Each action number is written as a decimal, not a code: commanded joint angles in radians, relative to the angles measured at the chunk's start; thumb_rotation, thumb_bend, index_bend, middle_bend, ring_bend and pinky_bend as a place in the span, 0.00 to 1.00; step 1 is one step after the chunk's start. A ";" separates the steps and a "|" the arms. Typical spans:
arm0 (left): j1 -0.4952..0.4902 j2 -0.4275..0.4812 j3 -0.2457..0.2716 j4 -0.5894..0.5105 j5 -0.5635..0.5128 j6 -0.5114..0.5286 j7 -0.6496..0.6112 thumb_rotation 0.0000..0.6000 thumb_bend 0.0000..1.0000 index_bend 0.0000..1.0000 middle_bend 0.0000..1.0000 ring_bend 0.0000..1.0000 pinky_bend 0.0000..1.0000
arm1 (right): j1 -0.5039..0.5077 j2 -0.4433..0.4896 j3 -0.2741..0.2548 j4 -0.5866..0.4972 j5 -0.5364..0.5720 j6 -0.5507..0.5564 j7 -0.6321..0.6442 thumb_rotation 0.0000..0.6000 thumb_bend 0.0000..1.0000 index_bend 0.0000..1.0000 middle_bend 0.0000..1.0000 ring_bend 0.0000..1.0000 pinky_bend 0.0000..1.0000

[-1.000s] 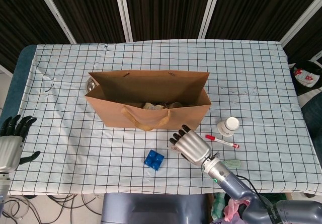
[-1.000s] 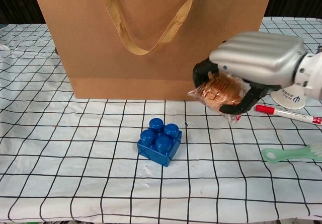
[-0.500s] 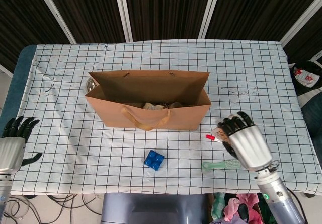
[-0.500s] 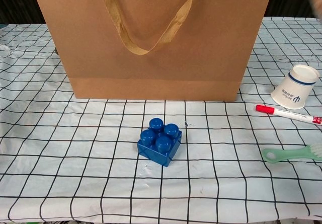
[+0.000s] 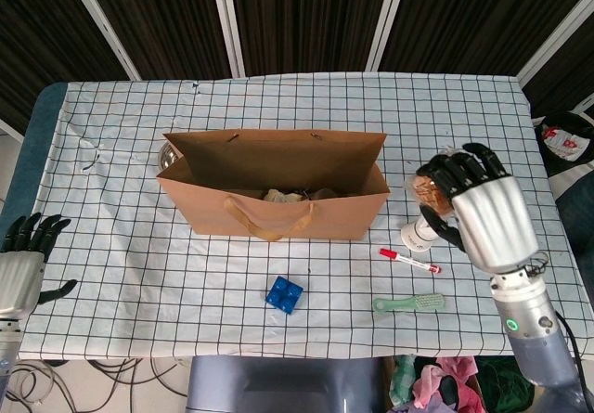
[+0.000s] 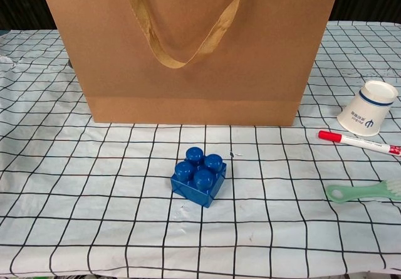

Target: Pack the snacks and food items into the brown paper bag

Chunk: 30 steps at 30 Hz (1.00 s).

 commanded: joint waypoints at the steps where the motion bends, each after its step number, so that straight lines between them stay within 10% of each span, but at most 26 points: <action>1: 0.001 0.001 0.000 0.000 0.000 0.000 -0.001 1.00 0.08 0.16 0.11 0.00 0.02 | 0.123 -0.013 0.100 0.030 0.131 -0.125 0.029 1.00 0.34 0.41 0.39 0.45 0.26; 17: -0.004 -0.005 0.003 0.002 -0.014 -0.016 0.027 1.00 0.08 0.16 0.11 0.00 0.02 | 0.510 -0.209 0.227 0.220 0.529 -0.436 -0.096 1.00 0.30 0.40 0.34 0.41 0.26; 30: -0.004 -0.001 -0.002 0.001 -0.021 -0.014 0.020 1.00 0.08 0.16 0.11 0.00 0.02 | 0.591 -0.237 0.183 0.210 0.717 -0.469 -0.151 1.00 0.05 0.05 0.00 0.15 0.23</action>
